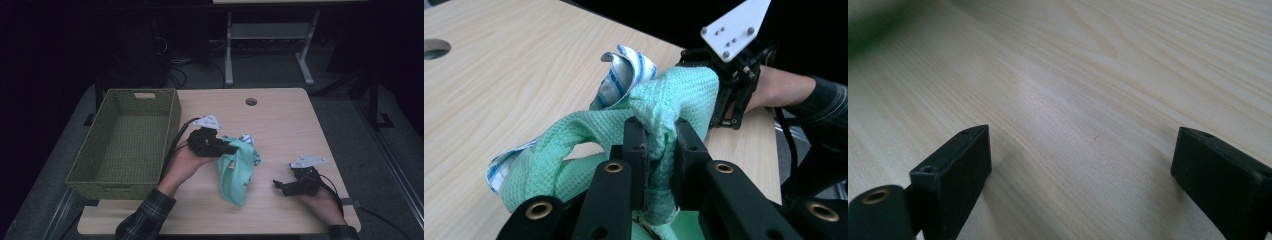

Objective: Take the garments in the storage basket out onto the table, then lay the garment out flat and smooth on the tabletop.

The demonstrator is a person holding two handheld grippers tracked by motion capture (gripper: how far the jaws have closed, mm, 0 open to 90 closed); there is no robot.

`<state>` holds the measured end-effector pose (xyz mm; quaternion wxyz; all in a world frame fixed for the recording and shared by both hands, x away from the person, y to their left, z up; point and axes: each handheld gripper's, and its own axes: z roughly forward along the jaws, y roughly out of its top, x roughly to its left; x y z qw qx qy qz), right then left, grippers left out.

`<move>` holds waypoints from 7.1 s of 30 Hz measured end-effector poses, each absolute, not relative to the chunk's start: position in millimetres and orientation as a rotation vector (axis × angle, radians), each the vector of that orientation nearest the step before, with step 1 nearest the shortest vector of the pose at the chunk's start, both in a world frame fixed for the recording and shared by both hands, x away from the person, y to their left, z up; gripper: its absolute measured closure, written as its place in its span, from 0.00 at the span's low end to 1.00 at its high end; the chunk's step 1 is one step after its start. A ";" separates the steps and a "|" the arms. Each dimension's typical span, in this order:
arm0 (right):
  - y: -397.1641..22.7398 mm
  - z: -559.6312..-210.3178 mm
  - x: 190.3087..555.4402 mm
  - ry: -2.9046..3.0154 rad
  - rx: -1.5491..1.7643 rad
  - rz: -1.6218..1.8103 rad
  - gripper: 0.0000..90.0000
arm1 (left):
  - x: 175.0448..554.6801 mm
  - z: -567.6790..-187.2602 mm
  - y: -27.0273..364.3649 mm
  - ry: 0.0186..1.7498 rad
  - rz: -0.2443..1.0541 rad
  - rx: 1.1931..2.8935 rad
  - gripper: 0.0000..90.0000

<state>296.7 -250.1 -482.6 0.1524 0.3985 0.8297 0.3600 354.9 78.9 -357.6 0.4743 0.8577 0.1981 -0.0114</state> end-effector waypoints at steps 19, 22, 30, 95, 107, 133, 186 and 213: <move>-250.2 -482.6 296.7 2.381 1.142 1.033 0.10 | 359.6 -406.8 46.7 0.499 0.024 2.156 0.88; -250.3 -482.6 296.7 2.381 1.140 1.033 0.10 | 360.6 -412.8 44.2 0.513 0.035 2.155 0.88; -250.2 -482.5 296.6 2.381 1.143 1.032 0.10 | 363.3 -430.1 38.6 0.533 0.031 2.187 0.87; -250.1 -482.4 296.4 2.381 1.146 1.029 0.10 | 284.0 -441.0 74.0 0.471 -0.012 2.370 0.99; -249.2 -482.1 296.8 2.386 1.148 1.030 0.10 | 277.4 -454.9 70.5 0.478 0.028 2.469 0.96; -246.5 -435.9 313.1 2.415 1.130 1.147 0.66 | 282.1 -455.0 72.0 0.532 -0.037 2.454 0.95; -226.0 -432.5 351.9 2.423 1.130 1.109 0.98 | 282.7 -454.8 71.4 0.550 -0.047 2.454 0.95; -253.9 -460.5 357.8 2.373 1.282 1.066 0.89 | 281.9 -455.0 70.5 0.555 -0.039 2.451 0.95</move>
